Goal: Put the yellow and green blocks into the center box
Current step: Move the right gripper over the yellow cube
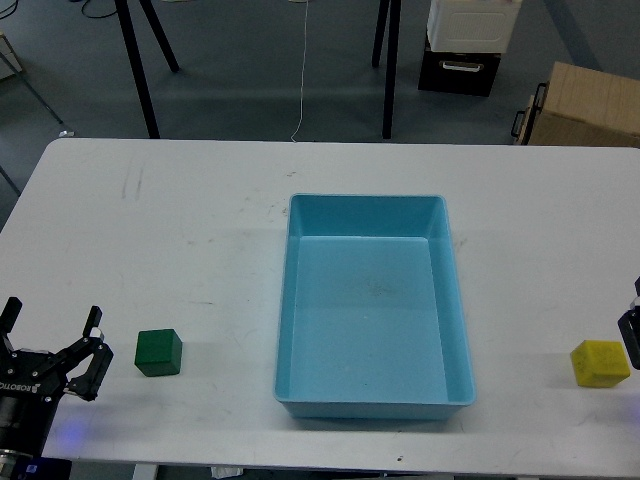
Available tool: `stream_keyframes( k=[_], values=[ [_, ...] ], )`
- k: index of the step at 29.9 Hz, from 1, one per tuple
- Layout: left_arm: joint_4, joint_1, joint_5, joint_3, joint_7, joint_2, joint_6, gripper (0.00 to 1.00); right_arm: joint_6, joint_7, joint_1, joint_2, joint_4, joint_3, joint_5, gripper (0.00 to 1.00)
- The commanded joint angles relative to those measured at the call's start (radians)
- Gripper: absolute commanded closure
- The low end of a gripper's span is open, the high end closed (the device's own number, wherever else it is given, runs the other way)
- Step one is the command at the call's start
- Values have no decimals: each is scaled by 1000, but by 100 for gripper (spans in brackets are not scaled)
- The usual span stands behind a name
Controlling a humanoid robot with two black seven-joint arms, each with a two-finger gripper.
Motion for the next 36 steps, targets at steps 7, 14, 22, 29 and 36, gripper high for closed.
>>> stream_keyframes(
  k=[7, 14, 22, 29, 36],
  values=[
    [0, -22, 0, -6, -3, -1, 0, 0, -57, -11, 24, -64, 8, 38, -18, 0],
    [5, -51, 0, -6, -5, -8, 0, 0, -303, -70, 254, -435, 6, -46, -99, 0],
    [9, -77, -1, -7, -5, -8, 0, 0, -426, -208, 802, -808, -2, -576, -317, 0],
    [9, -103, -1, -4, -5, -8, 0, 0, -430, -357, 1453, -876, -12, -1257, -510, 0],
    [9, -108, 0, -1, -3, -11, 0, 0, -414, -425, 1907, -832, -11, -1865, -833, 0]
  ],
)
